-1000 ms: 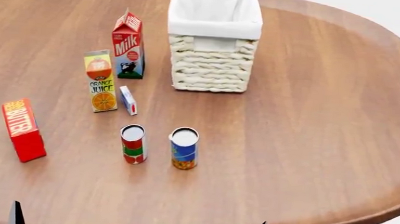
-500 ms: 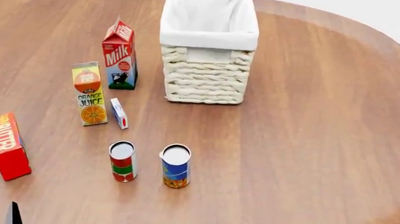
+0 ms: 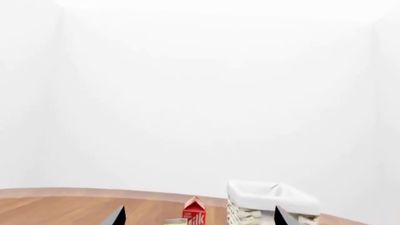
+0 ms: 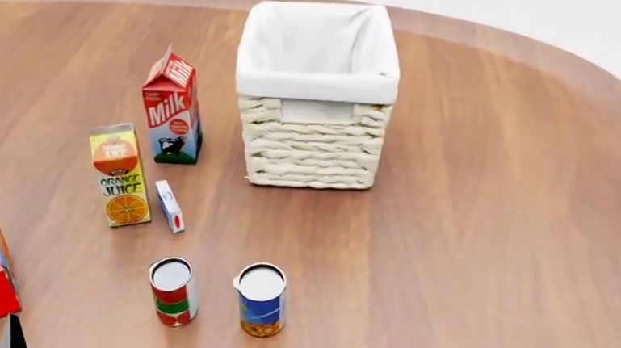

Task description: Pick up the alphabet soup, and put it in the basket.

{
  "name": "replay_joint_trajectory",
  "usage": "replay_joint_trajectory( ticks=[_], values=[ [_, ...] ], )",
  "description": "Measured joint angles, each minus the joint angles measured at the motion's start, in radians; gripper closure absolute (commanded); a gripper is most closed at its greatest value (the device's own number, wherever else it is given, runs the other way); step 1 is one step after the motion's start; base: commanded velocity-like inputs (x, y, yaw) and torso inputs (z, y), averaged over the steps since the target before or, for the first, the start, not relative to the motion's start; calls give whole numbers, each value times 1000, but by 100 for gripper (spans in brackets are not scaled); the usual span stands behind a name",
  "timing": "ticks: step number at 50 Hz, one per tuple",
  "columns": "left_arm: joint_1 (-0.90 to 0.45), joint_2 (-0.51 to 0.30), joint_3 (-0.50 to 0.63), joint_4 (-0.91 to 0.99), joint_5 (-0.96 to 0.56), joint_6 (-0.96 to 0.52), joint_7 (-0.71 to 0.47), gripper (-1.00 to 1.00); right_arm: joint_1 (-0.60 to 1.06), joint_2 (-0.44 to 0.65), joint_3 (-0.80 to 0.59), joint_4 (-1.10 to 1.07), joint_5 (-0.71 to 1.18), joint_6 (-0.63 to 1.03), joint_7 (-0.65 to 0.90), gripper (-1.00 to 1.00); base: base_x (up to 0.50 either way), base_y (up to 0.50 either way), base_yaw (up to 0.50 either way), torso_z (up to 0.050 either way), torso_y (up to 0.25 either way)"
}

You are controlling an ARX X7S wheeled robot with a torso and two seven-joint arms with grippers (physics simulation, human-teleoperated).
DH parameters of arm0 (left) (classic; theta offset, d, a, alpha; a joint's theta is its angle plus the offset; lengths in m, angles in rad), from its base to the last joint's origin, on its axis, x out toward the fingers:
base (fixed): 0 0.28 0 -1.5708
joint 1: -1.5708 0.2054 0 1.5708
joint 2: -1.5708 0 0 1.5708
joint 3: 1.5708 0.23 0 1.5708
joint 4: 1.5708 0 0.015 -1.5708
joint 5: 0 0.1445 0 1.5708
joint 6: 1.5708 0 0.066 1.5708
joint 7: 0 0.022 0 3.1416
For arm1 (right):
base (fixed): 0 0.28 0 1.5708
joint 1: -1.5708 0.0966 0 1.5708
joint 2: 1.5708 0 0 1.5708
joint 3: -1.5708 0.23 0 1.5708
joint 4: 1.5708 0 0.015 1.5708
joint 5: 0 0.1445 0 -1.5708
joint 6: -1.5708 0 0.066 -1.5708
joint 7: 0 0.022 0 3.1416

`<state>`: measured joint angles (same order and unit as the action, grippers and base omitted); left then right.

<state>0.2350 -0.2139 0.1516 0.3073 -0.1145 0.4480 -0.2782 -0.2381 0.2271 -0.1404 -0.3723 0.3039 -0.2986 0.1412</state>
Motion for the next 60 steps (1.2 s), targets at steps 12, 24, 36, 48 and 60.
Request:
replay_joint_trajectory(
  ticks=[12,24,36,48,60],
  values=[
    [1,-6,5,-2,-1,15,-6,-100,-4,6,-7,-3,1,-13,1,-100,240,0,0,0,0],
    [2,-12,9,0,-2,22,-13,-100,-3,11,-12,-1,2,-19,5,-100,241,0,0,0,0],
    [1,-16,14,-1,-2,25,-19,-100,-1,16,-16,1,3,-23,10,-100,241,0,0,0,0],
    [2,-21,19,0,-1,27,-25,-100,0,21,-20,2,7,-25,16,-100,241,0,0,0,0],
    [4,-25,23,5,0,28,-33,-100,0,26,-21,2,12,-29,21,-100,242,0,0,0,0]
  ],
)
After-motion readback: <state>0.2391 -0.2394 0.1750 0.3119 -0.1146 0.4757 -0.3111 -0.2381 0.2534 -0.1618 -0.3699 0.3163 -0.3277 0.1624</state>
